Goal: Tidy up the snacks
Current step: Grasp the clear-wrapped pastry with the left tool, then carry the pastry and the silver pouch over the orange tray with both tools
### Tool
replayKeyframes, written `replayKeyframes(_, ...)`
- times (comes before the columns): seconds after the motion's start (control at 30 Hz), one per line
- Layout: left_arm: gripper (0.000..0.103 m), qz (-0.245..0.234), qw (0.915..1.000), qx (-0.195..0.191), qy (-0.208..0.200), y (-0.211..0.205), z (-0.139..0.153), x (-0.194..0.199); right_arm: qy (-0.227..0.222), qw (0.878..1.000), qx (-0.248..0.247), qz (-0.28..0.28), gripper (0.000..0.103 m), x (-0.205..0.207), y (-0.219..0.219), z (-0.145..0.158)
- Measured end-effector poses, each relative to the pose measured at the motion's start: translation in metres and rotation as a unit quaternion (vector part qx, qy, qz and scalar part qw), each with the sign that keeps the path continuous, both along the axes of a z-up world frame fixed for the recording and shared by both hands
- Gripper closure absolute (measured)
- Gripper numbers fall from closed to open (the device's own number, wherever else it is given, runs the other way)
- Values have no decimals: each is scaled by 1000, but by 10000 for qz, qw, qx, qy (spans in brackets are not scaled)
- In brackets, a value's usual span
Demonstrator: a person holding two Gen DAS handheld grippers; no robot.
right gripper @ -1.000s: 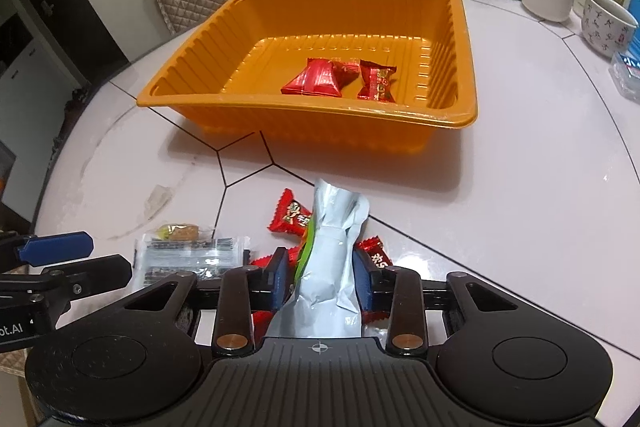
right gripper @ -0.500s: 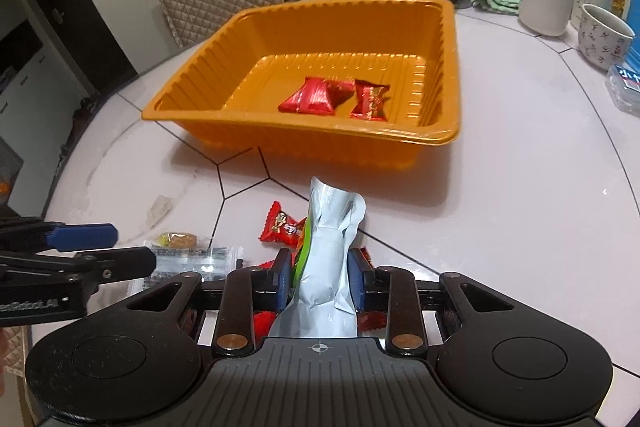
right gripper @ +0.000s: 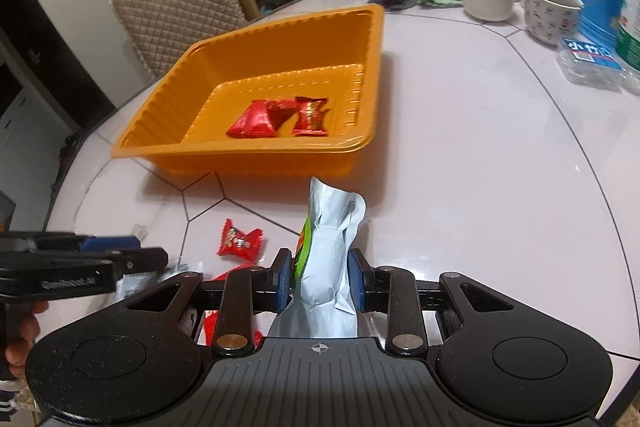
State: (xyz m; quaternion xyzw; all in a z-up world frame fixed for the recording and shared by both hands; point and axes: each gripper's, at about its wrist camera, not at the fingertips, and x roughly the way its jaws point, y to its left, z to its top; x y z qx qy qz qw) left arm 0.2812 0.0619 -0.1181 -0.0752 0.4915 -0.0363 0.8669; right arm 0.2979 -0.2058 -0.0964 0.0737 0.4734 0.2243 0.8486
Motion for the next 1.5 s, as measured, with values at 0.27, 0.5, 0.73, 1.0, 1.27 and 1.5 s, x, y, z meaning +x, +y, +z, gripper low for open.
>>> replayKeyframes(0.27,77,-8,9999,-93,-64,-3,-1,-8,63,9999,10,-149,72,3,-13,-2)
replayKeyframes(0.5,77,-158,9999,61,10,-7,-3,3,96,9997,1,-207,72,4,-18,-4)
replayKeyframes(0.73,77,-375,9990,235,89,-13,-13,13,55,9992,-16,-383,72,6,-28,-3)
replayKeyframes(1.0,80,-469,9984,315,24,-17,-13,13,90,9988,-39,-487,72,6,-36,-4)
replayKeyframes(1.27,81,-306,9992,231,-119,-17,-3,4,15,9993,31,-360,72,4,-33,2)
replayKeyframes(1.5,81,-120,9993,127,-336,-11,18,-9,-48,9997,165,-151,72,-4,-26,13)
